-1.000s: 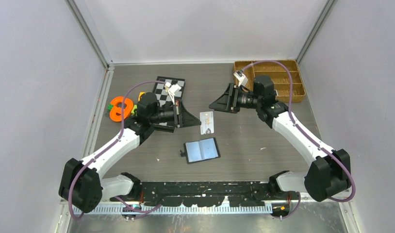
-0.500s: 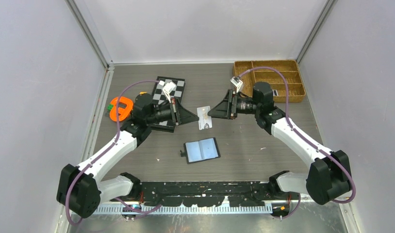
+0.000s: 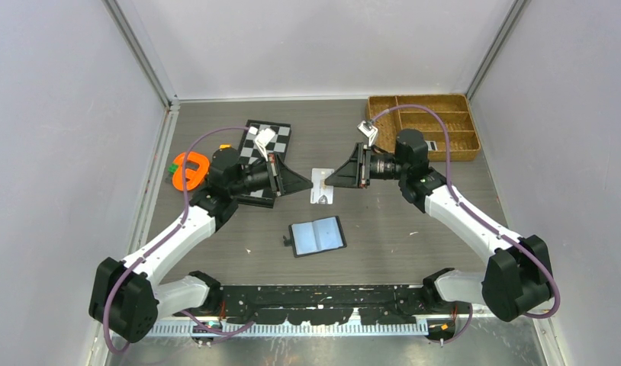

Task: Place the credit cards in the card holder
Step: Pick up the credit card from the storage box, then insert the credit card into the card holder.

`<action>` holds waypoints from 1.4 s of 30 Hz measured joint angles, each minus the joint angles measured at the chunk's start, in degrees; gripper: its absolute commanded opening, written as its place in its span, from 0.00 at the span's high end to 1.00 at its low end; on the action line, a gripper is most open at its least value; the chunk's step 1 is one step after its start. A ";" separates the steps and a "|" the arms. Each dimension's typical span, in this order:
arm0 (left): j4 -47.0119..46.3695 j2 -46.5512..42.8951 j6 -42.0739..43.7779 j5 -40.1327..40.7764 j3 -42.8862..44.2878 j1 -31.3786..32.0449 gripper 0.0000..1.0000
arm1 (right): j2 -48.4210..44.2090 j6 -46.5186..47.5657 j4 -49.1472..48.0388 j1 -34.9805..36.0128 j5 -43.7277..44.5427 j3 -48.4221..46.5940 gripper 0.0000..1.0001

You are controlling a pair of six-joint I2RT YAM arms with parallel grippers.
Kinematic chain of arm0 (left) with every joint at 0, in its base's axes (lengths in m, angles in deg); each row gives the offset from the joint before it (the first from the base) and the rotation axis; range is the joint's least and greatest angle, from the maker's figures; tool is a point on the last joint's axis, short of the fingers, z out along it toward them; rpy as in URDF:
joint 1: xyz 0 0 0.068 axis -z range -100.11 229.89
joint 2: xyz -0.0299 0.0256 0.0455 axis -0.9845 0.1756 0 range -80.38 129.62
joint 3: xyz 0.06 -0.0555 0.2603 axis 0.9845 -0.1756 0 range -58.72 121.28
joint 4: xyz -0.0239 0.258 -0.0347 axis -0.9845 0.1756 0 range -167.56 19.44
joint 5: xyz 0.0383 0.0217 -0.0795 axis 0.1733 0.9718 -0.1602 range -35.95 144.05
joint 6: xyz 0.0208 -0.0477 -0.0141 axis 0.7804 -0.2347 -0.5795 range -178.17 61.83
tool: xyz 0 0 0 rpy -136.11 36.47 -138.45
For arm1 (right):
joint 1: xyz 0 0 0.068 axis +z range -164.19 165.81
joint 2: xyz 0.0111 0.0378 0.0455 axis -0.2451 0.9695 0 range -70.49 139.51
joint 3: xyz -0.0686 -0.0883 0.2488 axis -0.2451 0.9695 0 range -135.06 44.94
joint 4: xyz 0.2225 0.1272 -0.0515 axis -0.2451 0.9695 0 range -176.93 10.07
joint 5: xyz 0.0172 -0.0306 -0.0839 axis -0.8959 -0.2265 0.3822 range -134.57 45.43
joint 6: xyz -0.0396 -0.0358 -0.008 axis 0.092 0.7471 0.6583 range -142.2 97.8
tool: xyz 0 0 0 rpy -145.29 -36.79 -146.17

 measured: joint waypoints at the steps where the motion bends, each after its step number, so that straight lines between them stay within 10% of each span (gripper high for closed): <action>1: -0.17 0.00 -0.04 0.00 0.00 0.00 1.00 | 0.00 -0.02 -0.09 0.02 -0.09 0.04 0.63; 9: -0.70 0.00 -0.87 0.46 -0.09 0.00 0.99 | 0.00 -0.63 -0.76 0.11 -0.20 0.33 0.98; 13: 0.07 -0.02 -0.39 1.11 -0.24 0.00 0.59 | 0.00 -0.39 -0.59 0.11 0.94 0.39 0.99; 17: 7.19 -0.87 2.32 4.79 -0.31 0.00 0.40 | 0.39 5.35 8.48 0.28 6.82 -1.03 0.99; 25: 24.06 -5.14 6.03 18.43 -4.74 0.00 0.32 | 6.21 13.29 21.35 0.35 15.21 -1.51 0.99; 42: 28.61 1.27 3.21 28.61 -14.12 3.30 0.31 | 19.30 12.55 9.94 6.75 17.03 7.54 1.00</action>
